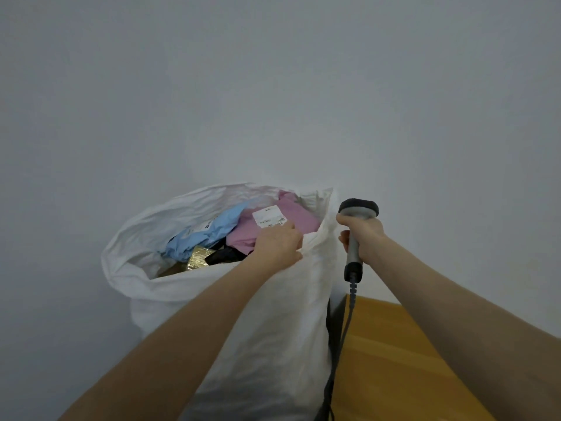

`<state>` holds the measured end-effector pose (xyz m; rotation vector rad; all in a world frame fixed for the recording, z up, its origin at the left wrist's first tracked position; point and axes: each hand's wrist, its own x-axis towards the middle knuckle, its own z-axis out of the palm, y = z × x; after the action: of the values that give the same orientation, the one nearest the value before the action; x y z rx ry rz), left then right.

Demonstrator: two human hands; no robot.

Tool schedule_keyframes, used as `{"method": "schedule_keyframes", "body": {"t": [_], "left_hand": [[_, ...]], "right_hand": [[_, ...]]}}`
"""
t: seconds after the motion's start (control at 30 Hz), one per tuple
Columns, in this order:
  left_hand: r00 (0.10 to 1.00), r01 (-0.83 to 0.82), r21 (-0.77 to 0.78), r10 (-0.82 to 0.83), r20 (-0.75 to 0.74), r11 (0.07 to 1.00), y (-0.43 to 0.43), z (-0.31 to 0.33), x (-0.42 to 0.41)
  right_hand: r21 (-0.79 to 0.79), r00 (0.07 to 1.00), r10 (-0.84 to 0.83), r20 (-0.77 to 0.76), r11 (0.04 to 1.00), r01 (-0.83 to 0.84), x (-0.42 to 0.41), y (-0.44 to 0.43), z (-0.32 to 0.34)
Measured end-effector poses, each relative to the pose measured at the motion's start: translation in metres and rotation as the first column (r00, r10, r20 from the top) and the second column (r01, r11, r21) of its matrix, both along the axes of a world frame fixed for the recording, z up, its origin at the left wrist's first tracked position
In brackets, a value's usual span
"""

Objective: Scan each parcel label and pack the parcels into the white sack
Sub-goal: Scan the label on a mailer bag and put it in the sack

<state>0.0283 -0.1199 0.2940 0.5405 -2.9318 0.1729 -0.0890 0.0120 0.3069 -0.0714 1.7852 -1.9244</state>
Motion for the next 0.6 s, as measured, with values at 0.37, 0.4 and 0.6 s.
{"method": "schedule_keyframes", "body": {"t": [0.37,0.4,0.6], "left_hand": [[0.904,-0.244,0.214,0.301,-0.304,0.946,0.032,0.075,0.012],[0.914,-0.267,0.239,0.324,-0.243,0.934,0.036,0.07,0.017],[0.86,-0.463,0.213,0.494,-0.125,0.86,0.03,0.069,0.069]], "right_hand": [[-0.156,0.975,0.221,0.01,0.964,-0.216,-0.023,0.031,0.01],[-0.168,0.972,0.234,0.004,0.959,-0.23,-0.023,0.031,0.011],[-0.207,0.953,0.304,-0.008,0.931,-0.299,-0.015,0.026,0.018]]}}
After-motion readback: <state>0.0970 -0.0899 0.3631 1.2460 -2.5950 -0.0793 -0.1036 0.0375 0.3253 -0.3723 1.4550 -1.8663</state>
